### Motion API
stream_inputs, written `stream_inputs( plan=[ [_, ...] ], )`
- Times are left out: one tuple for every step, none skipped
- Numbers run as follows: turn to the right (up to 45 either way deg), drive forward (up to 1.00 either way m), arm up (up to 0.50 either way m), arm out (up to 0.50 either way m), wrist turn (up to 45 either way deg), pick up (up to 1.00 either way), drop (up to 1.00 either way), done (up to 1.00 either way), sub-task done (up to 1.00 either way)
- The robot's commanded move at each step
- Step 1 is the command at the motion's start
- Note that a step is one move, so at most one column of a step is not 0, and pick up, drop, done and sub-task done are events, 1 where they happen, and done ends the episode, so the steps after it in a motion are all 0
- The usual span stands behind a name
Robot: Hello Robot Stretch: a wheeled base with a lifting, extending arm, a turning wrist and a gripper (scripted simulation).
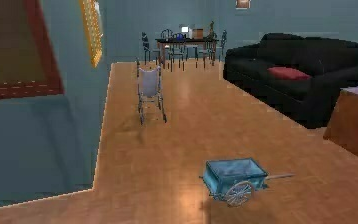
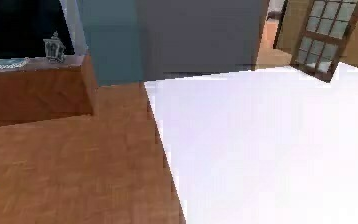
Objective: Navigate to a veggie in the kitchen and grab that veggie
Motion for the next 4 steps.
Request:
stream_inputs(
  plan=[
    [-45.0,0.00,0.00,0.00,0.0,0.00,0.00,0.00,0.00],
    [-45.0,0.00,0.00,0.00,0.0,0.00,0.00,0.00,0.00],
    [-24.0,0.00,0.00,0.00,0.0,0.00,0.00,0.00,0.00],
    [0.0,1.00,0.00,0.00,0.0,0.00,0.00,0.00,0.00]
  ],
)
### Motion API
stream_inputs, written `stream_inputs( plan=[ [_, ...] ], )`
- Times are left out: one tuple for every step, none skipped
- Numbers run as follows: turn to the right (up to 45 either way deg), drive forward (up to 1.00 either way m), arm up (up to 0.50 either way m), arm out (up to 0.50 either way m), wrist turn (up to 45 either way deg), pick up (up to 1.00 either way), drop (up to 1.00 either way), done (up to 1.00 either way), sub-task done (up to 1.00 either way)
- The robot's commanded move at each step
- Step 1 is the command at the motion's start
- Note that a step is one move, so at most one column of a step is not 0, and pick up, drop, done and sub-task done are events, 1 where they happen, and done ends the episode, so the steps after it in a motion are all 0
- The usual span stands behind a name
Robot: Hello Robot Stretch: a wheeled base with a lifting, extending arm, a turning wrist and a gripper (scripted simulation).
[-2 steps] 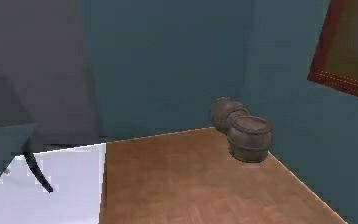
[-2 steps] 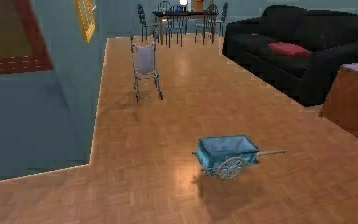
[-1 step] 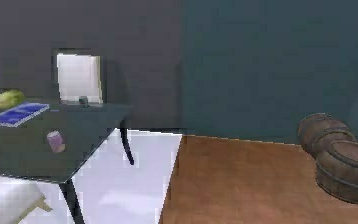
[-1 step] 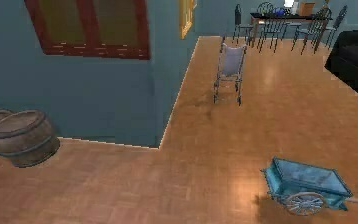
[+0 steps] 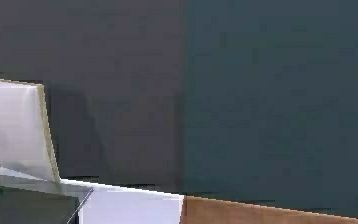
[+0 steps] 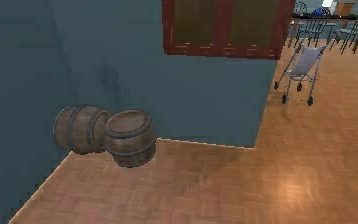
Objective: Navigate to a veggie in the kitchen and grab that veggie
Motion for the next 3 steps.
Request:
stream_inputs(
  plan=[
    [3.0,0.00,0.00,0.00,0.0,0.00,0.00,0.00,0.00],
    [0.0,0.20,0.00,0.00,0.0,0.00,0.00,0.00,0.00],
    [-45.0,0.00,0.00,0.00,0.0,0.00,0.00,0.00,0.00]
  ],
)
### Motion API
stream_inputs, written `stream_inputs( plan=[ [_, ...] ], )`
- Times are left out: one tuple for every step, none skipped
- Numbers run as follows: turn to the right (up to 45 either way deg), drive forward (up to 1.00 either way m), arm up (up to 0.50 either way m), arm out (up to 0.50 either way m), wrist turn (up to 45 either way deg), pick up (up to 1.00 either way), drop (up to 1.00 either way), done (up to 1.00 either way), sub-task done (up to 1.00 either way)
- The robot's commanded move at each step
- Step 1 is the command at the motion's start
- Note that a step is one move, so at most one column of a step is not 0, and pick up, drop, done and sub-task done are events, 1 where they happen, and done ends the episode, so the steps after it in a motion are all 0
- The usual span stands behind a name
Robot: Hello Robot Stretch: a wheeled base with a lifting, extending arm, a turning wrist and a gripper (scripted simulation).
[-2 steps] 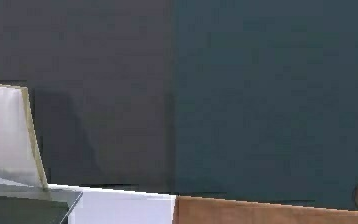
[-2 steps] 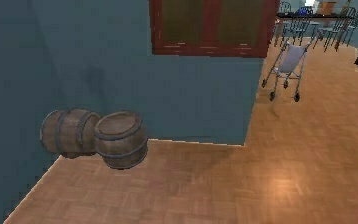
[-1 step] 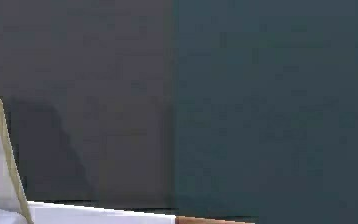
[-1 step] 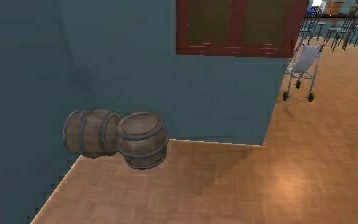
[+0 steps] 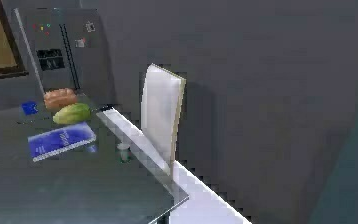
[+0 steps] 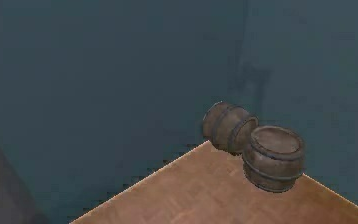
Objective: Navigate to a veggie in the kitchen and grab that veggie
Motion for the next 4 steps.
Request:
stream_inputs(
  plan=[
    [-45.0,0.00,0.00,0.00,0.0,0.00,0.00,0.00,0.00],
    [-45.0,0.00,0.00,0.00,0.0,0.00,0.00,0.00,0.00],
    [-15.0,0.00,0.00,0.00,0.0,0.00,0.00,0.00,0.00],
    [45.0,0.00,0.00,0.00,0.0,0.00,0.00,0.00,0.00]
  ],
)
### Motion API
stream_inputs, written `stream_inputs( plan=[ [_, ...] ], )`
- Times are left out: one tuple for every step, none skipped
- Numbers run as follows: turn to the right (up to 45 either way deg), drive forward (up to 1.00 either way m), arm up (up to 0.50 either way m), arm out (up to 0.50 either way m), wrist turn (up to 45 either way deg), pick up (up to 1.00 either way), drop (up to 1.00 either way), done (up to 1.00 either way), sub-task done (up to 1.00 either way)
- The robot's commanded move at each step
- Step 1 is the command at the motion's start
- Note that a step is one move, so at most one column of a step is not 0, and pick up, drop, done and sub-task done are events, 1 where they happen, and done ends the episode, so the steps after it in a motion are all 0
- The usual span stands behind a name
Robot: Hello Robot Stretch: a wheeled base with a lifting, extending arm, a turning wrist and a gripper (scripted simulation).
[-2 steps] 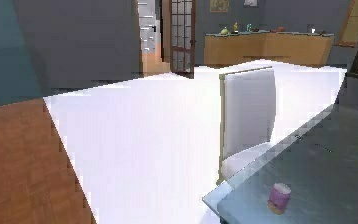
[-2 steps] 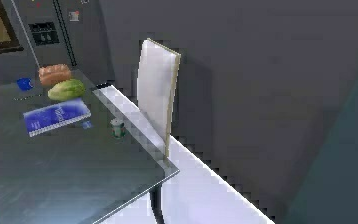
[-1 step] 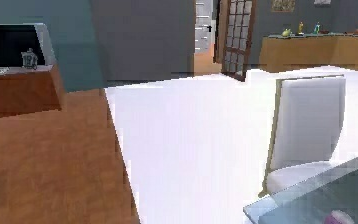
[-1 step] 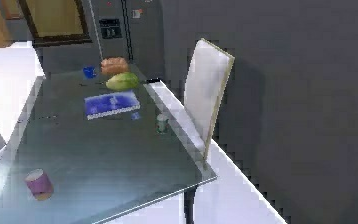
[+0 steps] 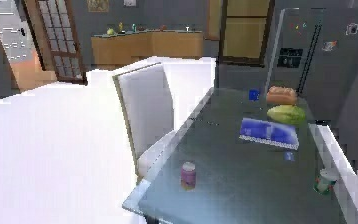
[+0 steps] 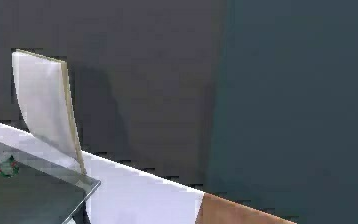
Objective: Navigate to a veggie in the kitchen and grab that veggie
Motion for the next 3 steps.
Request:
stream_inputs(
  plan=[
    [45.0,0.00,0.00,0.00,0.0,0.00,0.00,0.00,0.00],
    [39.0,0.00,0.00,0.00,0.0,0.00,0.00,0.00,0.00],
    [0.0,0.60,0.00,0.00,0.0,0.00,0.00,0.00,0.00]
  ],
)
